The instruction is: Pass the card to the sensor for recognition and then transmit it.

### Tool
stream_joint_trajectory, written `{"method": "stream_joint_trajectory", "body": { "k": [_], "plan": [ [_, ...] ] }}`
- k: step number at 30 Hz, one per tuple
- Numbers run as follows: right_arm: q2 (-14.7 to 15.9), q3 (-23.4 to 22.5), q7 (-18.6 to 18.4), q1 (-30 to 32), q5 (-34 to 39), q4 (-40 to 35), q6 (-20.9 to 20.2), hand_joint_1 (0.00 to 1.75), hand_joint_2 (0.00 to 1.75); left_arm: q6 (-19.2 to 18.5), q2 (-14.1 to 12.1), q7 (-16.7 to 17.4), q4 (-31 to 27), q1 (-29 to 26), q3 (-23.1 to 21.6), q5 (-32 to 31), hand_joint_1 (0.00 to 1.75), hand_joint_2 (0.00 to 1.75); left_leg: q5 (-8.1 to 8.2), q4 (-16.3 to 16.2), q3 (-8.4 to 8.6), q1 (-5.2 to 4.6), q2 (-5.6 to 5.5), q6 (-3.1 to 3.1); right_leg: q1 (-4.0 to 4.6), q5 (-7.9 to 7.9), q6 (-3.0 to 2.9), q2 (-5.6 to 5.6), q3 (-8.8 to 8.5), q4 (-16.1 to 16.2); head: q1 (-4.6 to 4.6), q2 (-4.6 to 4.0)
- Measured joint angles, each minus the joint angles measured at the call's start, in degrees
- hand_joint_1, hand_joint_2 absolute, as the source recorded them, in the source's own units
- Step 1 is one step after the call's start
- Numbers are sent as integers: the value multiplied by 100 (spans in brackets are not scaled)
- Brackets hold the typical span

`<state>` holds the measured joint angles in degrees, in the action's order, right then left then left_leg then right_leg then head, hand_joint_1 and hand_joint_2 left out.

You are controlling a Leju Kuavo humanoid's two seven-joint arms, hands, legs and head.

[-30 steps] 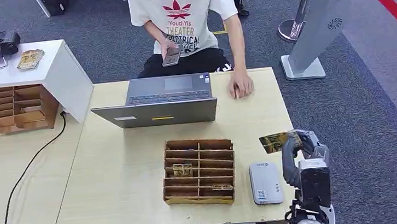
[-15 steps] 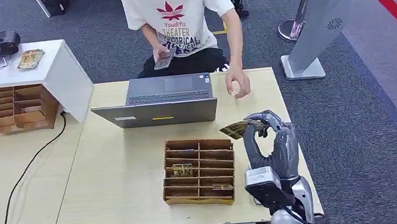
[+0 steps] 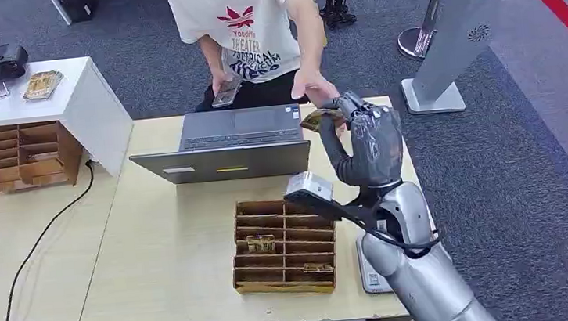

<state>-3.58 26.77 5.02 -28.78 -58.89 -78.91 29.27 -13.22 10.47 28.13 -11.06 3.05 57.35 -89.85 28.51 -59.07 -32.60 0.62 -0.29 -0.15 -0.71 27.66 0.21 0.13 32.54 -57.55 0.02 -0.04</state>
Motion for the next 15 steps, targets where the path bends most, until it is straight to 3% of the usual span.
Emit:
{"method": "stream_joint_trajectory", "body": {
  "k": [5,10,11,15],
  "plan": [
    [46,-85,-54,-662,-411,1149,258,175,175,-52,-66,-9,0,0,-249,0,0,0,0,-2,0,0,-4,0,0,0,0,-4,0,0,2,0],
    [100,-101,-404,-1106,-1305,2105,500,175,175,-74,-107,-50,0,2,-441,0,0,0,0,-2,0,0,-3,0,0,0,0,-2,0,0,0,0],
    [107,-101,-437,-1197,-1401,2295,553,0,175,-76,-111,-50,0,2,-459,0,0,0,0,-2,0,0,-3,0,0,0,0,-2,0,0,2,0],
    [124,-101,-585,-1426,-1720,2935,546,0,175,-76,-120,-50,2,0,-511,20,0,0,0,-2,-1,0,-4,0,0,0,0,-3,0,0,0,0]
  ]
}}
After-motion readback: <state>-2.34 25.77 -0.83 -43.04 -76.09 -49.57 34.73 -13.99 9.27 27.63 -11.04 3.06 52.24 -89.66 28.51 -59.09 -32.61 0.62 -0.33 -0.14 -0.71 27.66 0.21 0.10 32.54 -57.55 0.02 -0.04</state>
